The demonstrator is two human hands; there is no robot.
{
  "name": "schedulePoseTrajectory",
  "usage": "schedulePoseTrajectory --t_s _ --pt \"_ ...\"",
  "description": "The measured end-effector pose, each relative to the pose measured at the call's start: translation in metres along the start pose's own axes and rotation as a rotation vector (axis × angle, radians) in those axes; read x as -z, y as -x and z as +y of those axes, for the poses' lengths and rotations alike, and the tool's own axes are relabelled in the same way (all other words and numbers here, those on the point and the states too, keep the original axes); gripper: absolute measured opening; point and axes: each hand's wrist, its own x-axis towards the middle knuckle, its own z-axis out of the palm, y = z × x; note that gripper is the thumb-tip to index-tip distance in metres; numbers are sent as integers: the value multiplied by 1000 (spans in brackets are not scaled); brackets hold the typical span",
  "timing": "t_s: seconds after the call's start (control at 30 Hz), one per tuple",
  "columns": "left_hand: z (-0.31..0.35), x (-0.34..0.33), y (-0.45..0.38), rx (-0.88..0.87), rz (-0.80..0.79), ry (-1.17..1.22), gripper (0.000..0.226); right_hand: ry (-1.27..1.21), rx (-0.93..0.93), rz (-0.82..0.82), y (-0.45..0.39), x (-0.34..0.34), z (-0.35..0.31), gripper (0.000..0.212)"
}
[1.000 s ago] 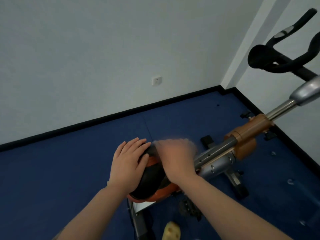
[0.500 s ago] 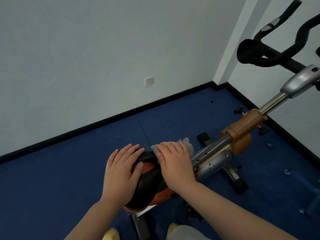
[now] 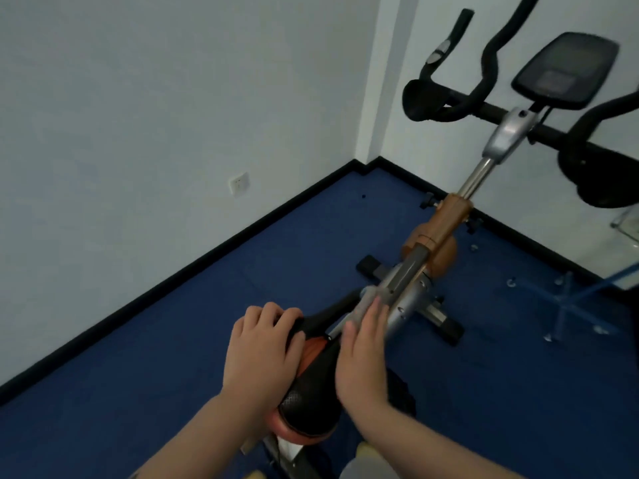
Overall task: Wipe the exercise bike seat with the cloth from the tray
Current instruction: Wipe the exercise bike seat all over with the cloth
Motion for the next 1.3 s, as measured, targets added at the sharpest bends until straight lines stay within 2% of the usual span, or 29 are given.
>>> schedulePoseTrajectory --t_s 0.1,0.27,0.33,0.53,0.67,0.8,0.93,1.03,1.3 --pt "-4 -3 -1 -26 -18 86 30 -210 -87 -51 20 -8 -9 68" --pt "-8 -8 -4 -103 -33 126 32 -292 -346 80 -42 2 -15 66" --pt "-11 -8 -6 -140 -60 128 35 -221 -331 83 -27 -3 -23 67" --pt "-25 -4 -16 -298 -150 161 45 -86 -219 12 86 -20 -29 59" --pt "-27 -4 -14 -283 -127 200 43 -149 -191 17 58 -18 -22 62" --pt "-25 -3 -14 -277 -99 207 41 -268 -272 98 20 -16 -23 63" --pt "-25 -3 -13 -274 -82 206 40 -219 -229 74 75 -18 -28 55" --pt "-23 -4 -12 -260 -78 184 39 -211 -205 50 103 -24 -26 63" --pt "-22 -1 -10 -250 -86 212 41 -257 -304 108 21 -18 -22 67"
